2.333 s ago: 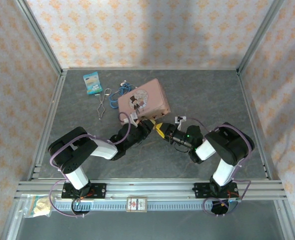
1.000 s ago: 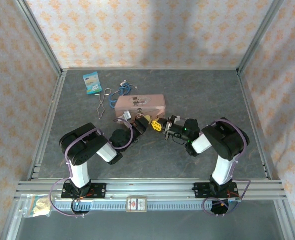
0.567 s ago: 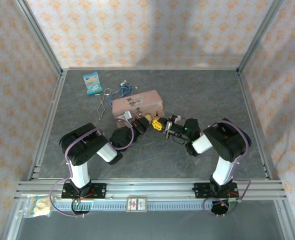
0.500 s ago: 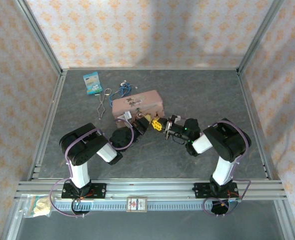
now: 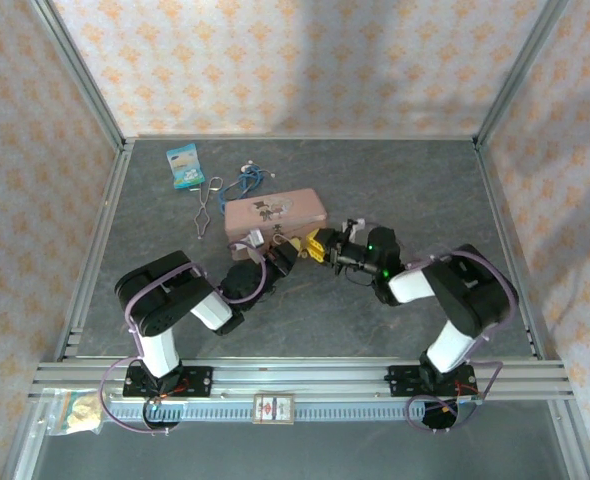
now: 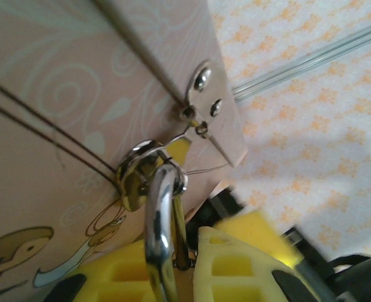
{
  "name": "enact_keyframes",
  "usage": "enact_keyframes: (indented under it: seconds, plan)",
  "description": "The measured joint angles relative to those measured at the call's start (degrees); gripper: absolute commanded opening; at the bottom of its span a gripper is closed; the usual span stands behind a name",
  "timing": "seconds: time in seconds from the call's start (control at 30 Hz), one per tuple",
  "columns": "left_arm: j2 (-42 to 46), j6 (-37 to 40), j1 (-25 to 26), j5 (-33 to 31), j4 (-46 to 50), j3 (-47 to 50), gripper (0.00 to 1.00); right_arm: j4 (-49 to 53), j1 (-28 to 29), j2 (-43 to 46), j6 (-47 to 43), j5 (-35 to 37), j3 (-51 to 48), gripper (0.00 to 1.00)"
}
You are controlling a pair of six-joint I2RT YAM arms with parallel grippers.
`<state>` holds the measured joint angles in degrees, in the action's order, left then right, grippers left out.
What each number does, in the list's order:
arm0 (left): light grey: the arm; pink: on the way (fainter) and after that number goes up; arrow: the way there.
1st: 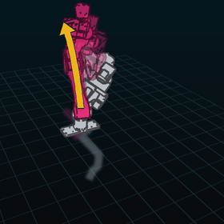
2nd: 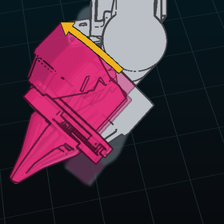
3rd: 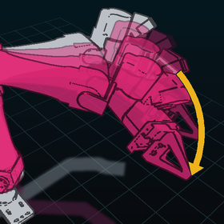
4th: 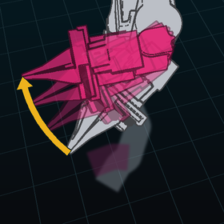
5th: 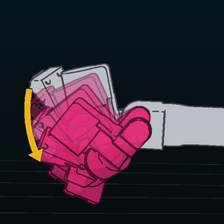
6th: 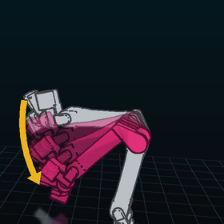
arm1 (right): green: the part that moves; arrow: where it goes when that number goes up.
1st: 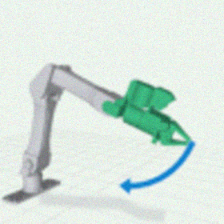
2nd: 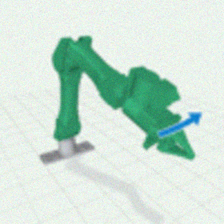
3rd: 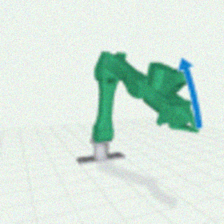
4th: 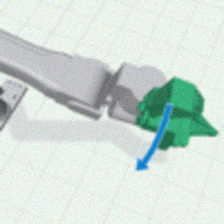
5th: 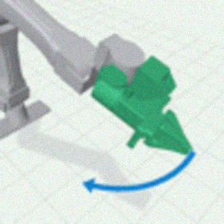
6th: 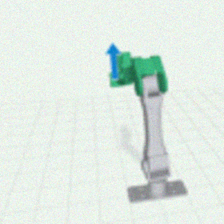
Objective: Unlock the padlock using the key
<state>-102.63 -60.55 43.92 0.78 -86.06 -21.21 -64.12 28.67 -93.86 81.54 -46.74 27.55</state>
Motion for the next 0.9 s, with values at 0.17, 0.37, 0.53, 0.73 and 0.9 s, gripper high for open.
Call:
enact_keyframes:
  seconds: [0.17, 0.37, 0.53, 0.73, 0.9]
  plan:
    - [1.42, -0.98, 0.61, -0.68, 8.81, -1.33, 0.00, 20.81, -0.20, 9.84, -17.29, 7.78, 4.96, 0.44]
    - [1.40, -1.05, 0.90, -1.60, 20.04, -4.70, 0.00, 41.35, 0.72, 16.44, -33.53, 20.85, 6.10, 0.50]
    - [1.40, -1.05, 2.56, -2.45, 28.85, -6.64, 0.00, 51.80, 1.88, 19.43, -42.03, 28.76, 6.32, 0.52]
    - [0.90, -1.95, 3.72, -2.29, 35.23, -6.91, 0.10, 57.46, 2.34, 21.22, -47.74, 33.27, 8.15, 0.53]
    - [0.61, -3.04, 3.72, -1.66, 34.71, -5.86, 0.43, 58.58, 3.39, 22.16, -49.96, 35.60, 8.94, 0.52]
